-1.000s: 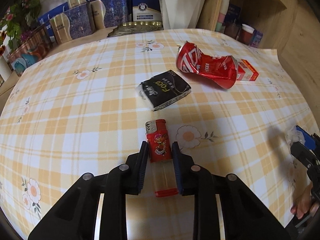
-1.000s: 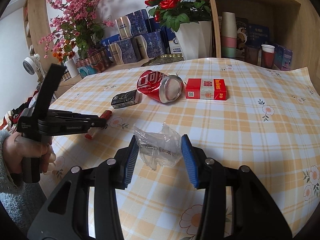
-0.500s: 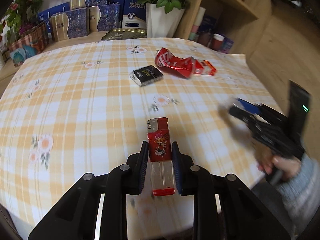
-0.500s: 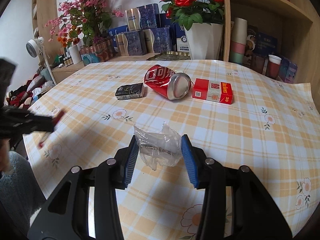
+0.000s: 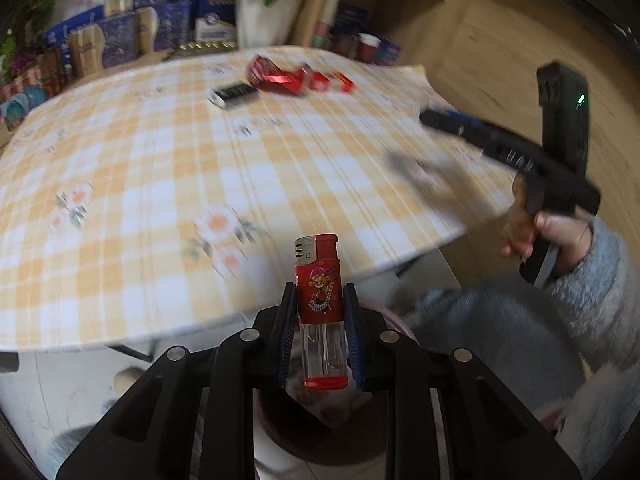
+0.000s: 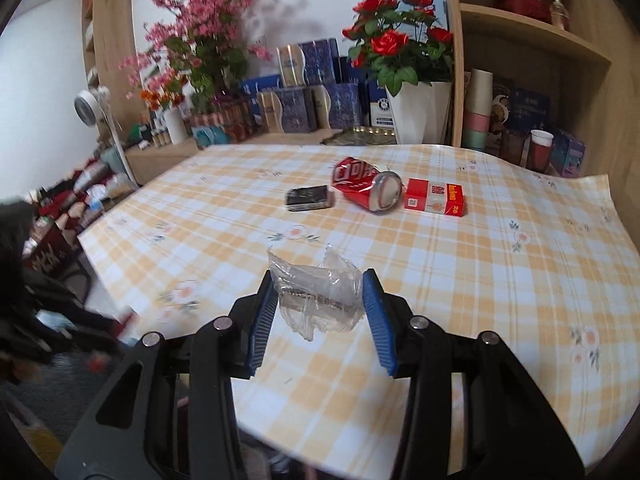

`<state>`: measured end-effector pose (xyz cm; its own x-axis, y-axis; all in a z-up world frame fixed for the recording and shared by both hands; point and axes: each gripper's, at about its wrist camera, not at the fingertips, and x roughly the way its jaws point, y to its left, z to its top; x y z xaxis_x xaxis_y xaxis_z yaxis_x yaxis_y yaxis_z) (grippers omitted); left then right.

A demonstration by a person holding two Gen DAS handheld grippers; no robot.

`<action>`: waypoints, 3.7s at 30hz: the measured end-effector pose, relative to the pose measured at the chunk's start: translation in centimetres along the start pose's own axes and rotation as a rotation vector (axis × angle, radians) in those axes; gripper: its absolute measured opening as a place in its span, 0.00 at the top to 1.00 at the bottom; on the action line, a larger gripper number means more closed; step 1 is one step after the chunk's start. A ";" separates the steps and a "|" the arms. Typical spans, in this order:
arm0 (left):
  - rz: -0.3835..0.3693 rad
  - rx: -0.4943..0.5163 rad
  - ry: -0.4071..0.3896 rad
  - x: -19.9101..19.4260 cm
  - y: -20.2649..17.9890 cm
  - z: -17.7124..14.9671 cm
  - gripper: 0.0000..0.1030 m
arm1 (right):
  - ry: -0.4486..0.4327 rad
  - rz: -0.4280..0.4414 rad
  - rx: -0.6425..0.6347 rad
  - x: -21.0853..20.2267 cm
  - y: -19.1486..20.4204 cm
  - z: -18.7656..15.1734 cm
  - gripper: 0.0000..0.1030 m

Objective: Collect trash
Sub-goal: 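Carry the lighter over the bin and open the left tool while the right tool carries the bag, then hold the plastic bag over the bin and open the right tool, then move the right tool to the crushed red Coca-Cola can and grasp it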

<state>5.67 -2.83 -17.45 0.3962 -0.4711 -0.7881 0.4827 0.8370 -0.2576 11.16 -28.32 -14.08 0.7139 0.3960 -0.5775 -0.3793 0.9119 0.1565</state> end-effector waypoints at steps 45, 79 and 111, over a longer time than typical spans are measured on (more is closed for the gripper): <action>0.182 -0.215 -0.204 -0.7 3.5 -4.8 0.08 | 0.315 0.105 0.021 0.9 7.6 -11.9 0.56; 0.420 -0.266 -0.296 -2.6 5.0 -4.4 0.06 | 0.262 -0.101 0.193 0.5 3.5 -11.2 0.06; 0.437 -0.253 -0.333 -1.7 12.2 6.7 0.06 | 0.458 -0.319 -0.580 21.6 -0.2 10.7 0.06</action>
<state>16.08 6.33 -15.52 0.7590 -0.0961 -0.6439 0.0352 0.9937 -0.1069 32.92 -18.82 -18.00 0.5751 -0.0719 -0.8149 -0.5331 0.7226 -0.4400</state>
